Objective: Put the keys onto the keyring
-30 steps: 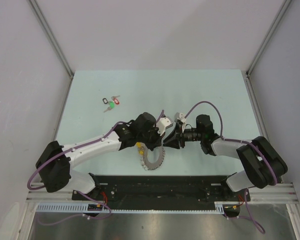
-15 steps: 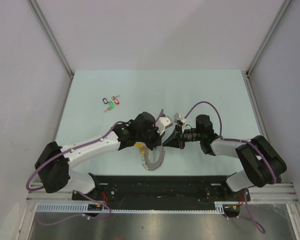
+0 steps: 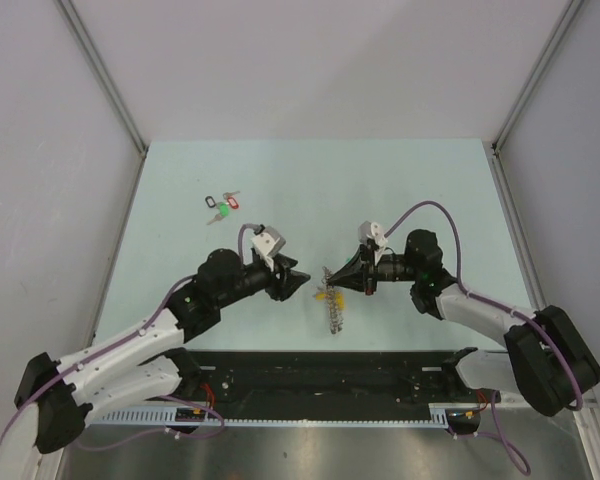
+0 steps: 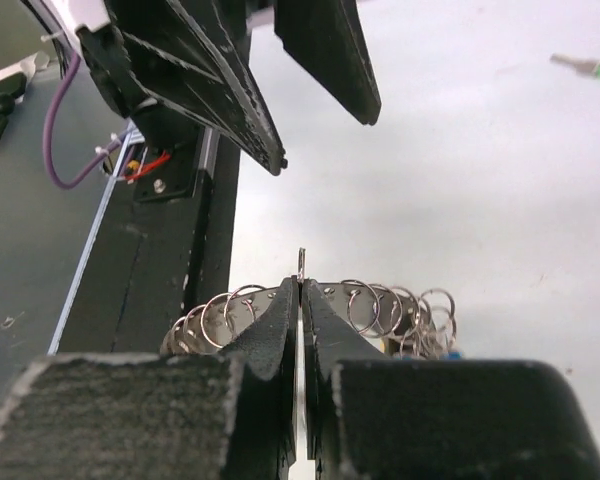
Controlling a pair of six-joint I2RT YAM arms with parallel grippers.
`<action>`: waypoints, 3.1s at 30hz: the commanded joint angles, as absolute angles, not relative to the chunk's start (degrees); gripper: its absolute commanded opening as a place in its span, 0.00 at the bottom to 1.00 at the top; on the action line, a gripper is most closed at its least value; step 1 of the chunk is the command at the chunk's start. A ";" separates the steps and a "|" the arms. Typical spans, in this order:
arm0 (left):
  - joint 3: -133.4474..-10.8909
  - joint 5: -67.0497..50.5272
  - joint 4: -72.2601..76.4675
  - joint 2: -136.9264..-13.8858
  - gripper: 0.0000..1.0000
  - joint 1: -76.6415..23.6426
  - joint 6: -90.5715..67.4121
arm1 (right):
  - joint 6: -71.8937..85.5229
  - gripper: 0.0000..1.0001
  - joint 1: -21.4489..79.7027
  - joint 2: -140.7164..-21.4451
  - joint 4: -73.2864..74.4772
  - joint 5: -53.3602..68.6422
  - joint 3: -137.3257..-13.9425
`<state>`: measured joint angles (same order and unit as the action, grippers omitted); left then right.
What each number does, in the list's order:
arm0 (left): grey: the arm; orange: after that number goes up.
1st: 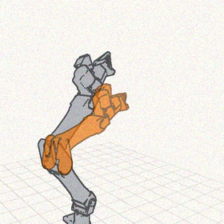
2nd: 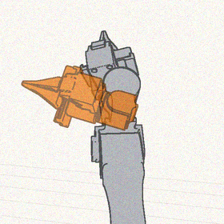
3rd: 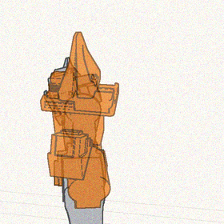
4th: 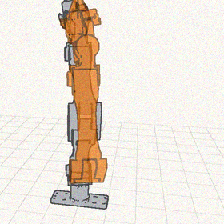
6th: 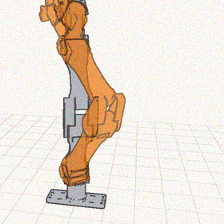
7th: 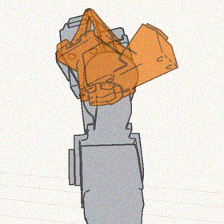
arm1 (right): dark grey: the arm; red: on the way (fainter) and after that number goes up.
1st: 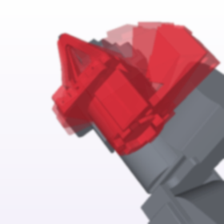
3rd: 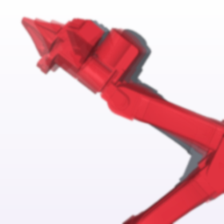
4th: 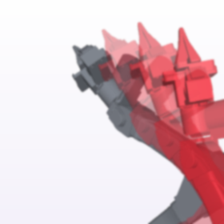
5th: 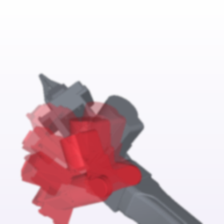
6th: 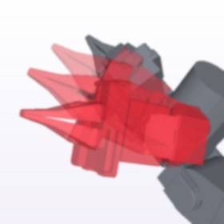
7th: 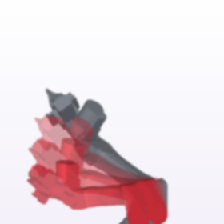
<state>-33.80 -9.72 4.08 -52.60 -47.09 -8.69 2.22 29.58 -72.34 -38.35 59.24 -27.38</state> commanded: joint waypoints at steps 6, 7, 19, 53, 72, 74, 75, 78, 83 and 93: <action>-27.95 -19.50 21.35 -49.74 0.56 -45.79 -9.94 | 4.92 0.00 30.06 -63.46 -42.72 55.28 -25.40; -27.95 -20.21 21.88 -50.01 0.55 -45.70 -9.58 | 4.92 0.00 30.06 -62.50 -42.63 55.20 -25.31; -30.85 -36.38 21.80 -54.32 0.43 -45.79 -1.85 | 3.87 0.00 31.73 -59.15 -41.22 56.69 -25.31; -34.98 -35.77 17.13 -56.43 0.06 -45.88 -4.66 | 1.50 0.00 35.07 -56.07 -39.11 55.37 -25.75; -35.78 -27.26 11.51 -54.95 0.00 -45.27 -8.88 | 2.19 0.45 35.24 -53.18 -31.39 47.47 -27.42; -35.16 -25.50 10.73 -53.36 0.00 -45.00 -8.62 | 2.37 0.57 34.72 -51.08 -27.97 44.06 -27.95; -34.90 -23.92 10.29 -52.39 0.00 -44.91 -8.44 | 2.37 0.60 34.54 -50.28 -26.56 42.82 -28.21; -35.07 -21.11 7.30 -49.14 0.00 -44.56 -7.56 | 2.64 0.66 33.31 -47.56 -21.20 36.75 -29.26; -36.38 -18.55 1.08 -44.57 0.00 -44.30 -6.68 | 3.60 0.66 31.03 -47.90 -8.56 26.40 -33.30; -39.02 -13.98 -9.84 -38.42 0.00 -43.68 -1.85 | 4.66 0.58 29.18 -54.84 -0.79 18.46 -37.35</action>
